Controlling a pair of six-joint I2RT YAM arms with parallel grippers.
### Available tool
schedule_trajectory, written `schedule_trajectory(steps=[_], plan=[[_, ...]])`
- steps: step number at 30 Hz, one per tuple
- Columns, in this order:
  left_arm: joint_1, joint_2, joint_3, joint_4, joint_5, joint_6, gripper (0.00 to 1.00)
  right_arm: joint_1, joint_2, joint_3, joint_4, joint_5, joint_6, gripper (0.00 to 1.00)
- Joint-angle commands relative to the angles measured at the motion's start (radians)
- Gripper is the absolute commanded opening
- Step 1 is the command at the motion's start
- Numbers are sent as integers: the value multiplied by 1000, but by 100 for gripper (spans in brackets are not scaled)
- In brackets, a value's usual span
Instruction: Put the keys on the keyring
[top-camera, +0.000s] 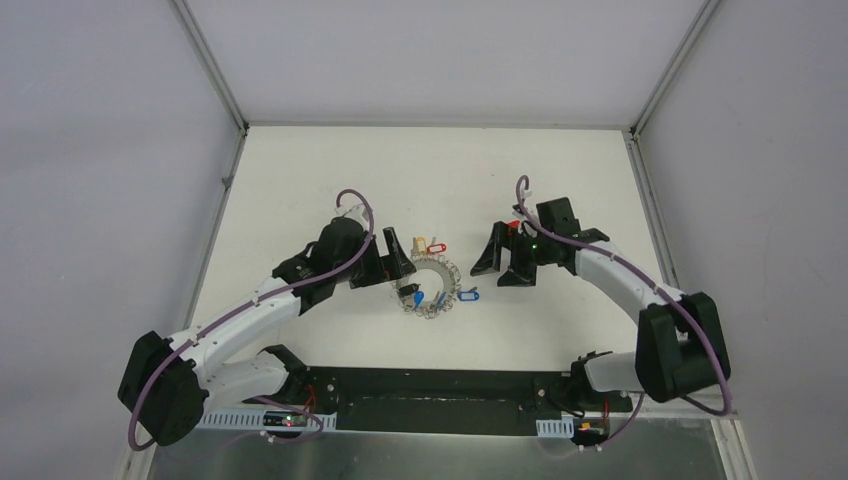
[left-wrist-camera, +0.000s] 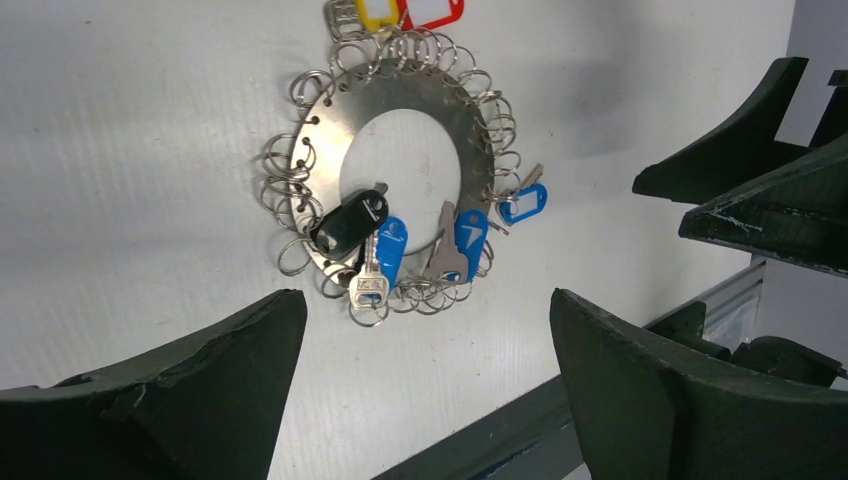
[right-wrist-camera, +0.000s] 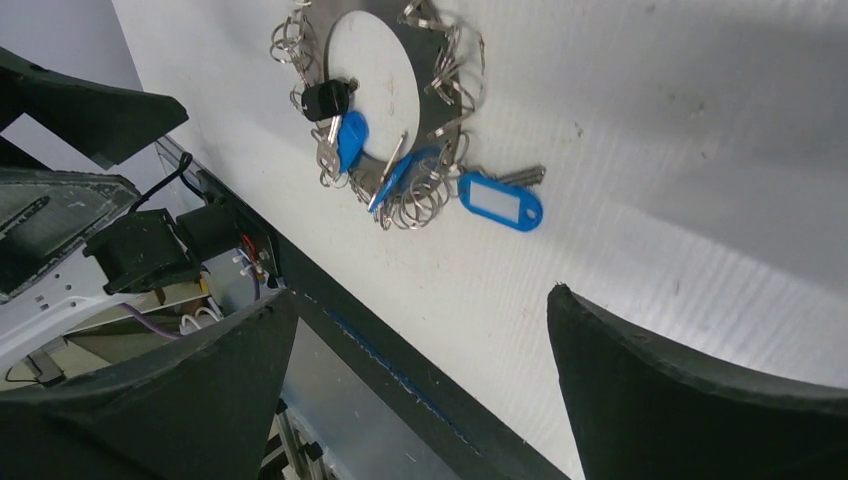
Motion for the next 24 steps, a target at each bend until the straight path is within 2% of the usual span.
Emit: schedule_trajectory(steps=[1,8,18,19,20,24], plan=[[36,-2,61,-98,-4,37,95,-4,125,104,60,-82,-60,94],[55,12,105,-220,-78,116,93,16,363,240,85,-107,-52,67],[55,-28,47,-229,-269,112,90,112,577,416,-2,-37,-66,58],[56,-29,42,-227,-280,114,91,122,589,424,-12,-30,-73,56],[55,-28,39,-227,-289,115,96,133,602,432,-24,-22,-81,54],[55,15,51,-226,-280,117,98,174,635,458,-81,-11,-110,34]])
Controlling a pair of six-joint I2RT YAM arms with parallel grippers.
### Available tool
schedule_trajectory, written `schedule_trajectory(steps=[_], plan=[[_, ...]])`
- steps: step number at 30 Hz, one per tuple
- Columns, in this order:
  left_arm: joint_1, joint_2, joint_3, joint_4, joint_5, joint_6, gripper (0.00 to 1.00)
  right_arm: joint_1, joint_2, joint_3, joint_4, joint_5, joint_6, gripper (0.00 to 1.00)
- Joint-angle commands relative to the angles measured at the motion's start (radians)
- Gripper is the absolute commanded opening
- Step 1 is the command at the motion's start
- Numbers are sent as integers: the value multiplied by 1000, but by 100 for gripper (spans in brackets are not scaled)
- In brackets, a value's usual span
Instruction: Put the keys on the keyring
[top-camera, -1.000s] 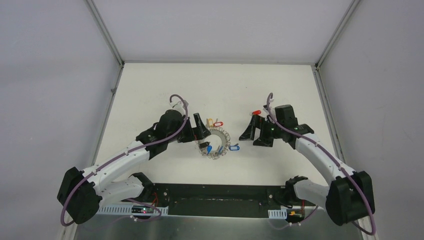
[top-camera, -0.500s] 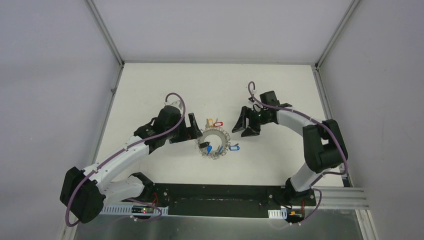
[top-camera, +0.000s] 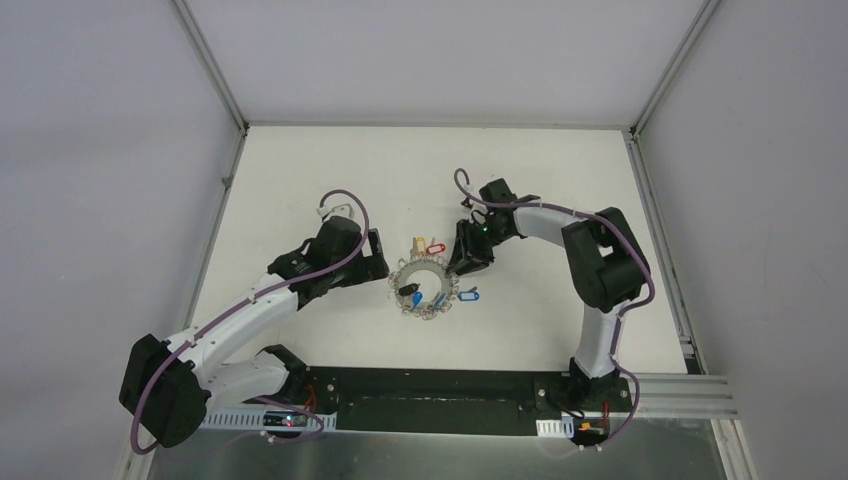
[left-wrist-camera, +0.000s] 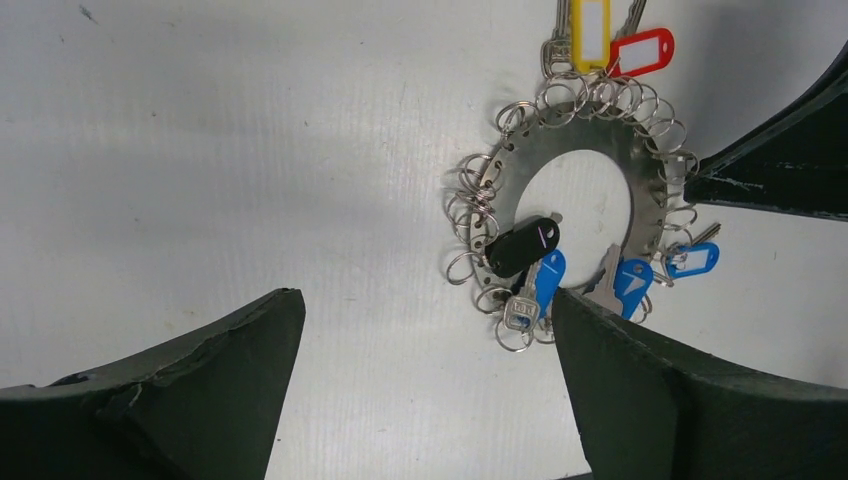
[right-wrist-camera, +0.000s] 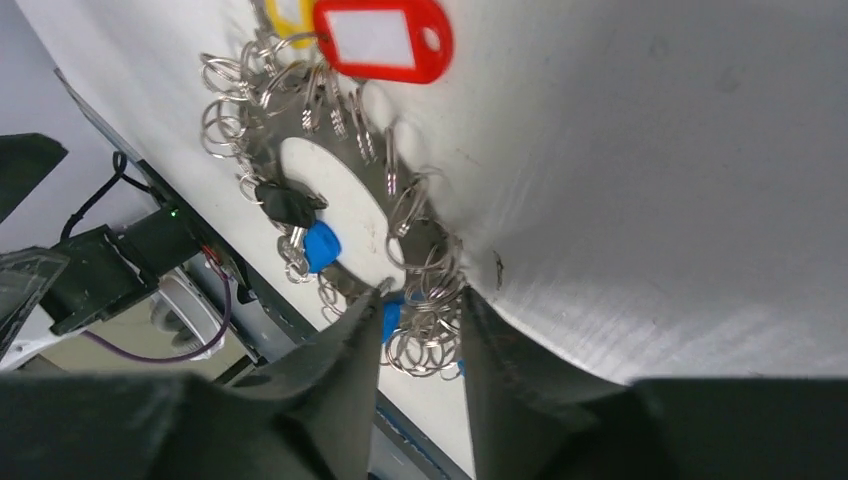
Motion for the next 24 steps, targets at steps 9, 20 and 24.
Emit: schedule_trajectory(steps=[9,20,24], plan=[[8,93,24,17,-33,13,95,110,-23,-1,-143,33,-55,18],[125,153,4,121,192,72,82,116,-180,60,-246,181,-114,47],[150,213,23,136,252,80,77,117,-204,67,-180,165,-94,51]])
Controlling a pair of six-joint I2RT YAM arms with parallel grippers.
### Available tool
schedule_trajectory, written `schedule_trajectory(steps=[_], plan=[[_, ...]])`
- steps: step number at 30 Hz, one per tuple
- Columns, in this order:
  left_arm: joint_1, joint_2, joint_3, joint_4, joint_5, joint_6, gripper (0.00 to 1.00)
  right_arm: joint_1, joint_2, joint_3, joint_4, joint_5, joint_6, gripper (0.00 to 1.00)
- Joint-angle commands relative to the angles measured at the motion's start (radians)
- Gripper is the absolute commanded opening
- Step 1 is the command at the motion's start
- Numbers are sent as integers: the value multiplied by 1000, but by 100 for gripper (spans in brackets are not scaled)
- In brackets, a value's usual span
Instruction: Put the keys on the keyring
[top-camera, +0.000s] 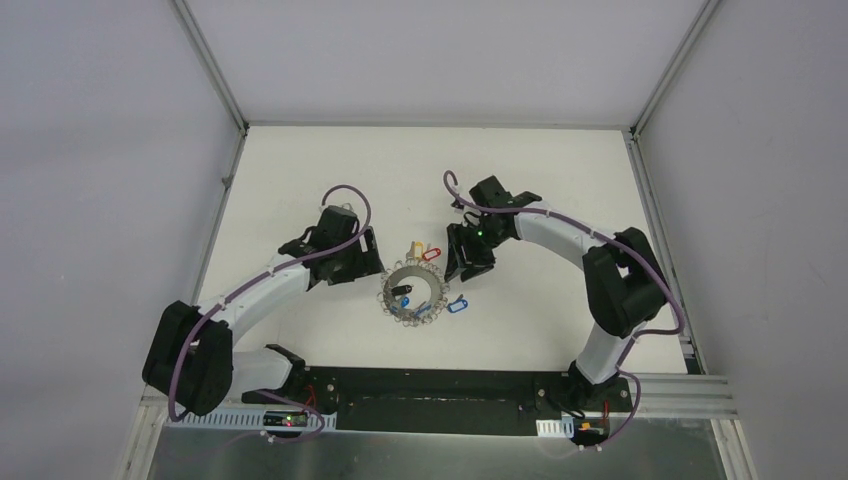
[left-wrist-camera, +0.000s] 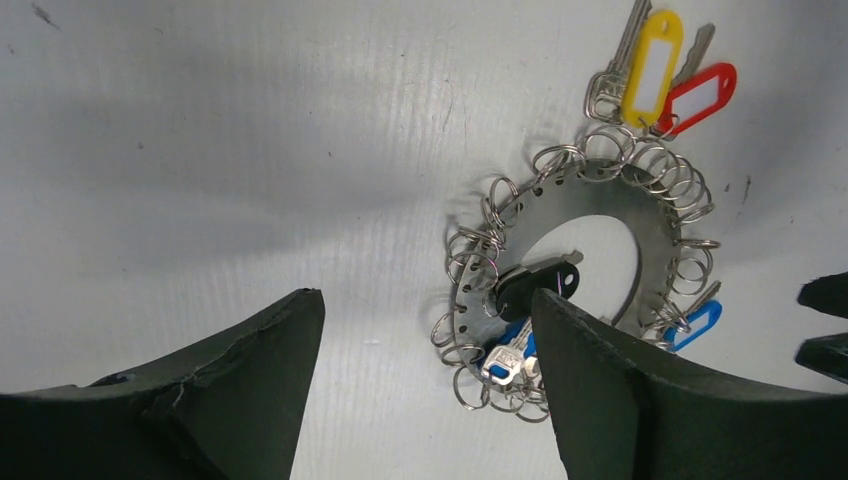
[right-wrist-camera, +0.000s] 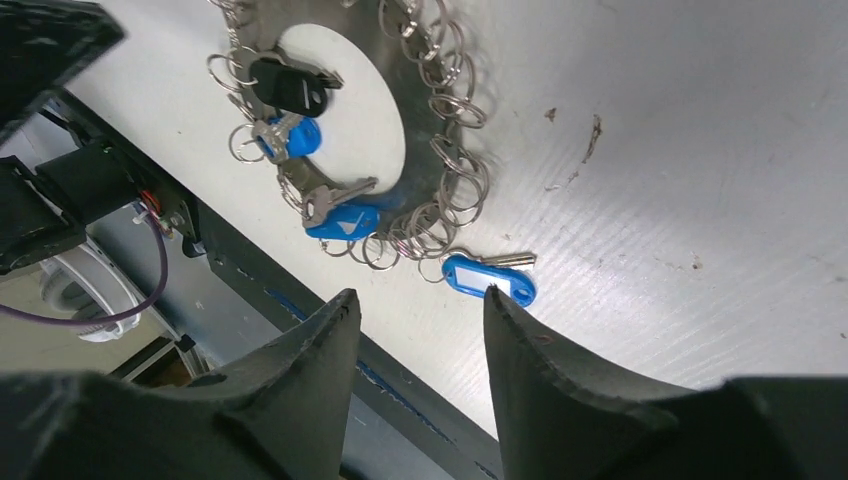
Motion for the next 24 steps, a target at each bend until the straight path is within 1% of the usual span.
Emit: schedule_trajectory(steps=[1,3,4,7,11,16,18,19,24], plan=[[14,47,24,54,102,35,77,1,-45,48,60,2,3,51],[14,55,25,54,101,32,76,12,-12,95,72,-18,9,50],[14,55,24,54,103,31,76,21,18,130,61,-20,5,47],[18,45,13,59,96,20,75,59,130,274,-3,-5,-17,37],[27,-6,-24,62,65,-11,73,120,249,463,-82,41,-32,31],[45,-108,-88,73,38,-49,73,169,364,611,-136,117,-34,30],[54,-135,-105,76,35,-57,74,185,403,665,-162,158,-27,28],[58,-142,-112,78,36,-59,73,193,421,692,-172,180,-29,27],[73,-137,-119,87,59,-60,74,238,492,801,-224,276,-49,26]])
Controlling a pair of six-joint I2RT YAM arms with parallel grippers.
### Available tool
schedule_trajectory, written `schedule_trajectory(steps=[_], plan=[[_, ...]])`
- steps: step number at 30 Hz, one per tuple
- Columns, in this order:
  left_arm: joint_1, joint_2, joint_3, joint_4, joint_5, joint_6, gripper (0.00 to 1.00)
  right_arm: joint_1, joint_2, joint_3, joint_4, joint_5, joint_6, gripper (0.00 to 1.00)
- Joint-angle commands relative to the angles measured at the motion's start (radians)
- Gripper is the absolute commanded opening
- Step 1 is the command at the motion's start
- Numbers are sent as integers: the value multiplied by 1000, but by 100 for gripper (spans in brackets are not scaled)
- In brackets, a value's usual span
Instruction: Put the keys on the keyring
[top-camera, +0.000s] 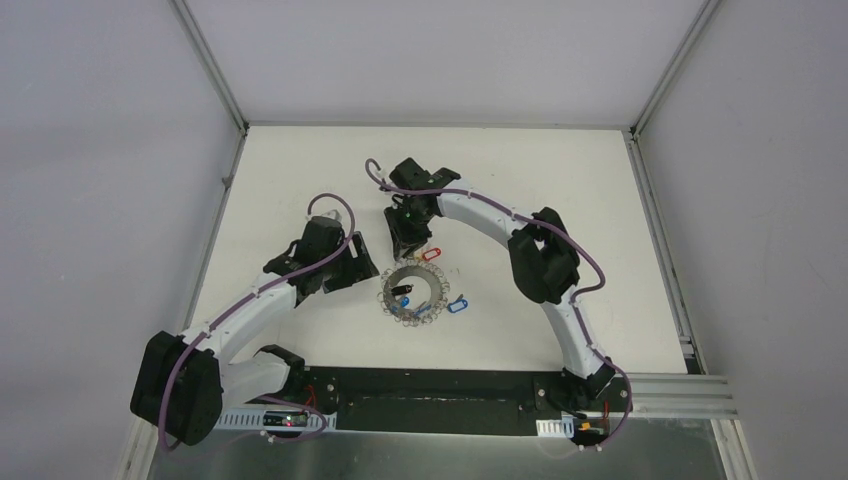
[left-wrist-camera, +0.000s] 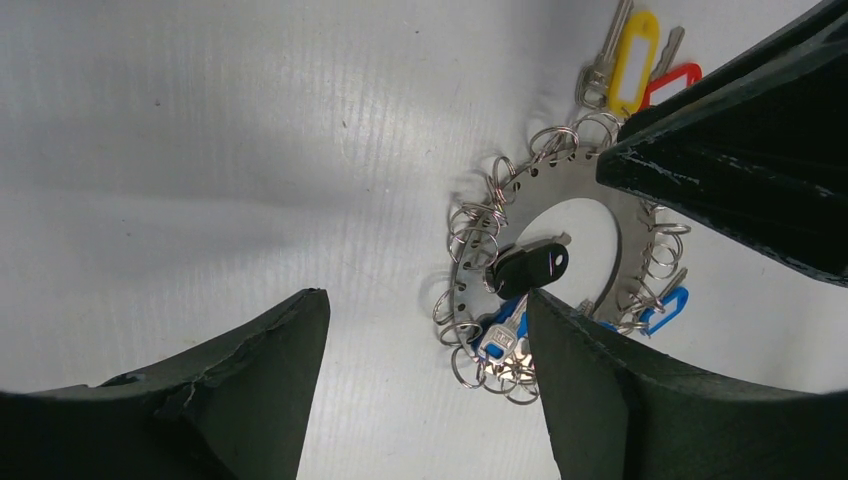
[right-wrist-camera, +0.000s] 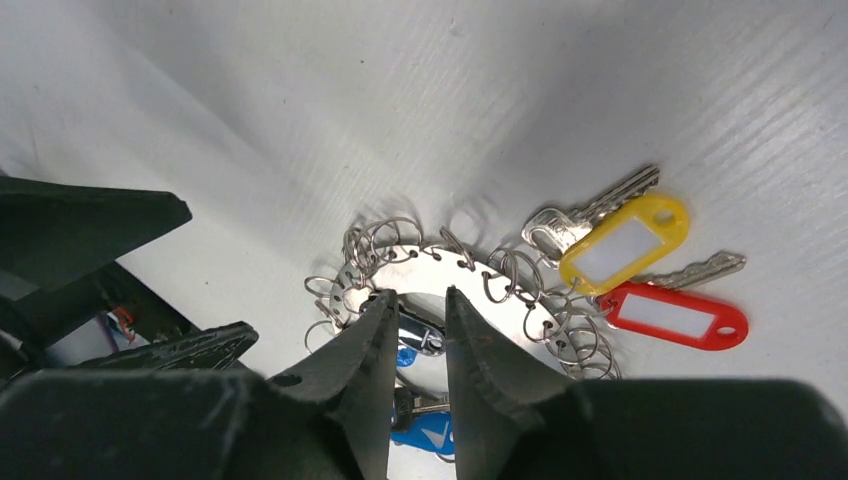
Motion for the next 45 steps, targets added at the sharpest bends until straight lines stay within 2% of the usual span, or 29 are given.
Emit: schedule_trajectory(steps=[1,9,14,18,28,45], plan=[[18,-1,-6,43,8,-16,74,29,37,113,-67,114,-19,26],[35,32,-1,52,35,-14,74,34,64,129,-107,191,-5,27],[42,31,-5,55,41,-16,74,34,-22,41,-40,220,28,33],[42,15,-13,55,34,-21,73,33,-85,-26,15,242,66,33],[44,1,-22,58,30,-25,73,8,-84,-65,48,178,166,26],[45,26,-12,59,41,-19,73,-28,-57,-113,99,77,234,24]])
